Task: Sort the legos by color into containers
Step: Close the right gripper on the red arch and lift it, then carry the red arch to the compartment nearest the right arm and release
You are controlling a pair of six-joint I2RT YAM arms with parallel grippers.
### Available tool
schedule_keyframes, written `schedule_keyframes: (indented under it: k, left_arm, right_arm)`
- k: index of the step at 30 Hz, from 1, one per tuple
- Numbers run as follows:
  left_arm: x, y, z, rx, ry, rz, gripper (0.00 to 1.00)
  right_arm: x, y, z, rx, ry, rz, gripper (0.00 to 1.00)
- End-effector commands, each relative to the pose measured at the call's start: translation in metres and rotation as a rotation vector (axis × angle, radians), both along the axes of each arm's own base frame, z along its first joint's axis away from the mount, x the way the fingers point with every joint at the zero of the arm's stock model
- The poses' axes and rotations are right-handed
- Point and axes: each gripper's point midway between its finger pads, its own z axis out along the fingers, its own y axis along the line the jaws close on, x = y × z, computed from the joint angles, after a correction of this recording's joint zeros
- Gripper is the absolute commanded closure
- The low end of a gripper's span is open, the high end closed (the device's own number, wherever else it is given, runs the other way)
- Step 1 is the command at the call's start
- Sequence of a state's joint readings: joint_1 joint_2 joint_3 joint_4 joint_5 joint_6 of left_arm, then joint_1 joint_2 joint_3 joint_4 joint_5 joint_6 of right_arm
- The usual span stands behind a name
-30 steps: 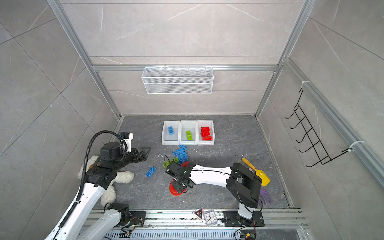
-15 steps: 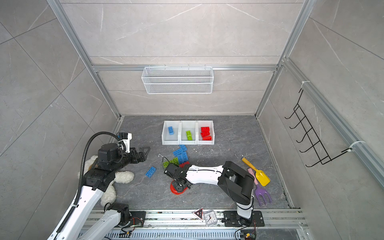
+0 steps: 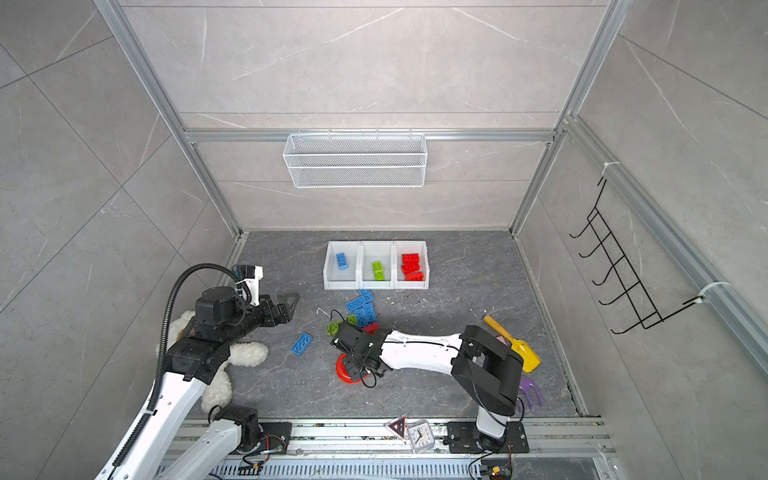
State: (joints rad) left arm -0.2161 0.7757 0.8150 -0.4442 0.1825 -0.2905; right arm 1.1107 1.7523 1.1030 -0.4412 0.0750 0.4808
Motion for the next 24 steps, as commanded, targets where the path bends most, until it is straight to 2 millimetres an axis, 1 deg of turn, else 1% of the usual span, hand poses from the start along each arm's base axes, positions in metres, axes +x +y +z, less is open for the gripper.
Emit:
schedule_keyframes:
  k: [1,4,8,13,16,19,20,24]
  left_arm:
    - [0.003,-0.001,0.009,0.012,-0.040,-0.008,0.00]
    - [0.002,-0.002,0.009,0.017,-0.044,-0.017,0.00]
    - [0.003,-0.001,0.007,0.029,-0.034,-0.017,0.00]
    - [0.005,0.001,0.005,0.045,-0.022,-0.012,0.00]
    - [0.006,0.004,0.002,0.069,-0.006,-0.001,0.00]
    - [0.007,0.008,0.000,0.089,-0.004,0.017,0.00]
    - [0.007,0.009,-0.001,0.093,-0.003,0.023,0.00]
    - [0.010,0.012,-0.006,0.106,0.013,0.037,0.00]
  right_arm:
    - [0.008,0.000,0.014,0.058,-0.009,-0.040,0.78]
    - [0.015,-0.002,0.024,0.108,-0.005,-0.062,0.80]
    - [0.030,-0.010,0.044,0.174,-0.021,-0.097,0.81]
    - [0.060,-0.029,0.071,0.261,-0.024,-0.145,0.81]
    - [0.086,-0.048,0.086,0.283,-0.045,-0.173,0.81]
    - [0.115,-0.068,0.099,0.262,-0.090,-0.198,0.82]
    - [0.125,-0.076,0.102,0.256,-0.102,-0.210,0.82]
    - [0.173,-0.108,0.108,0.248,-0.147,-0.265,0.82]
